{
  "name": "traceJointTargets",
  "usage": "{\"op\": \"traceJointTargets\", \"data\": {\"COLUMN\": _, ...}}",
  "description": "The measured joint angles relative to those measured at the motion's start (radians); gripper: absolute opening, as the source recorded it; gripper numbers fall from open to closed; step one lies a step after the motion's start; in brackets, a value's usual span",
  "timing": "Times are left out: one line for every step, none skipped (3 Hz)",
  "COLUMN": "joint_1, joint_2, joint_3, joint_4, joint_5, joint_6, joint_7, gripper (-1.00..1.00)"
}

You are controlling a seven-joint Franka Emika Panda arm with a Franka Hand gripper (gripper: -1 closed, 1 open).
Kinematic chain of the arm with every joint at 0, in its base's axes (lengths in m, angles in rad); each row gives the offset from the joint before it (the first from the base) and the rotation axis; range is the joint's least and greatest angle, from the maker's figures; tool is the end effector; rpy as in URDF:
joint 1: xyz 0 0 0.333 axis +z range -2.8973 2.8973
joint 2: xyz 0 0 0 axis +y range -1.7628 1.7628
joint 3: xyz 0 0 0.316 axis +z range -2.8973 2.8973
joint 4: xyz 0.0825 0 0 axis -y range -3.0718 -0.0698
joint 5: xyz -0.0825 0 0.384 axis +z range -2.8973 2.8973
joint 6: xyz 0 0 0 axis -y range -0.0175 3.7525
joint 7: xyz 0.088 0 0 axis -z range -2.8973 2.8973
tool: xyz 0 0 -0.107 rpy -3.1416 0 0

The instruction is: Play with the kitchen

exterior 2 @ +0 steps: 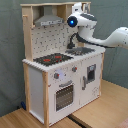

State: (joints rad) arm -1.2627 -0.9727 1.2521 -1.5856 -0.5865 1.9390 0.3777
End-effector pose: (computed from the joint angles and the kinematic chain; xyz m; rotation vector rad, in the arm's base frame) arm 0.4741 0.3108 0.7029 1.5775 -0.1184 0.8781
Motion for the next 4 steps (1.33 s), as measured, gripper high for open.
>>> {"op": "traceJointTargets", "data": {"joint_1": 0.068, "joint_2": 0.0, "joint_3": -0.049, "joint_4": -0.061, "joint_5": -0.002, "joint_6": 0.036, "joint_7": -0.023, "gripper": -1.0}}
{"op": "traceJointTargets", "data": {"joint_1": 0.124, "joint_2": 0.0, "joint_3": -0.083, "joint_4": -0.125, "joint_5": -0.004, "joint_6": 0.075, "joint_7": -0.038, "gripper": -1.0}}
{"op": "traceJointTargets", "data": {"joint_1": 0.183, "joint_2": -0.001, "joint_3": -0.119, "joint_4": -0.186, "joint_5": -0.009, "joint_6": 0.113, "joint_7": -0.052, "gripper": -1.0}}
{"op": "traceJointTargets", "data": {"joint_1": 0.254, "joint_2": -0.002, "joint_3": -0.171, "joint_4": -0.227, "joint_5": -0.017, "joint_6": 0.133, "joint_7": -0.075, "gripper": -1.0}}
